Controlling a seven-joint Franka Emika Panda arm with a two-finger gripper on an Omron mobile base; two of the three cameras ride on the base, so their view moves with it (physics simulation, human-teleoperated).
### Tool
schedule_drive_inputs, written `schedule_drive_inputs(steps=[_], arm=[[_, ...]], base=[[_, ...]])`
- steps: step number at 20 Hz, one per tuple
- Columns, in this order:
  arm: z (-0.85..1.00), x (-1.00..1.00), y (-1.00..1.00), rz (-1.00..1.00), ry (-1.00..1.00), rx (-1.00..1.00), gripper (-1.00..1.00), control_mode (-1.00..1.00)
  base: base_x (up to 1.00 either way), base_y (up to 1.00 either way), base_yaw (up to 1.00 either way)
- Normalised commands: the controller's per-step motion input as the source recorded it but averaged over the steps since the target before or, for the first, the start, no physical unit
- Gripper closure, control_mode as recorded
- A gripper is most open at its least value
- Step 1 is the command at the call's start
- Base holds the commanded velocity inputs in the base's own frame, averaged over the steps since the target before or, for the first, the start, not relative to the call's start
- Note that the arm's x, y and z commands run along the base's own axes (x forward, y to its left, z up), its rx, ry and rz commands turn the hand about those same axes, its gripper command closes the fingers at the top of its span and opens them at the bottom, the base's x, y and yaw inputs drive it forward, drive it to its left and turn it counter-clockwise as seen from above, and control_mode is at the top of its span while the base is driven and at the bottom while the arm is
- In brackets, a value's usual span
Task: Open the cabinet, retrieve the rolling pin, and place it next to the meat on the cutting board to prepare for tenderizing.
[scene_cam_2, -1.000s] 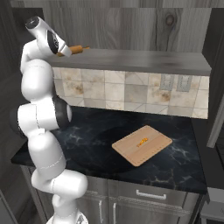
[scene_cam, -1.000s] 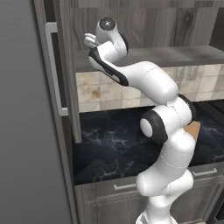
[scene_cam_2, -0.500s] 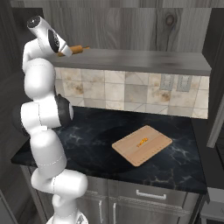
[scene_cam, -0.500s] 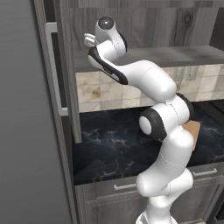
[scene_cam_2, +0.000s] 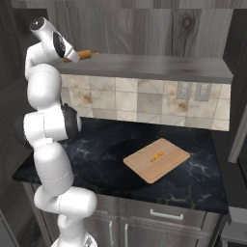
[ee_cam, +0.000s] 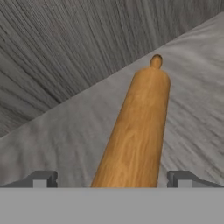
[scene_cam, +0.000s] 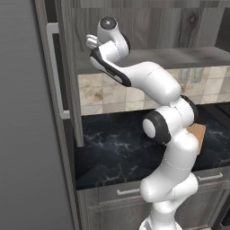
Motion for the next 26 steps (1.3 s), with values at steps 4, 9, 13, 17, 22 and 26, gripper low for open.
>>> schedule_drive_inputs(steps=[4, 9, 13, 17, 22, 26], arm=[[-0.18, 0.00, 0.00, -0.01, 0.00, 0.00, -1.00, -1.00], [-0.28, 0.00, 0.00, 0.00, 0.00, 0.00, -1.00, -1.00], [-0.28, 0.00, 0.00, 0.00, 0.04, 0.00, 1.00, -1.00], [-0.05, 0.00, 0.00, 0.00, 0.01, 0.00, 1.00, -1.00], [0.00, -0.02, 0.00, 0.00, -0.01, 0.00, 1.00, -1.00], [0.00, -0.38, 0.00, 0.00, -0.10, 0.00, 1.00, -1.00]], base=[[0.00, 0.00, 0.00], [0.00, 0.00, 0.00], [0.00, 0.00, 0.00], [0.00, 0.00, 0.00], [0.00, 0.00, 0.00], [0.00, 0.00, 0.00]])
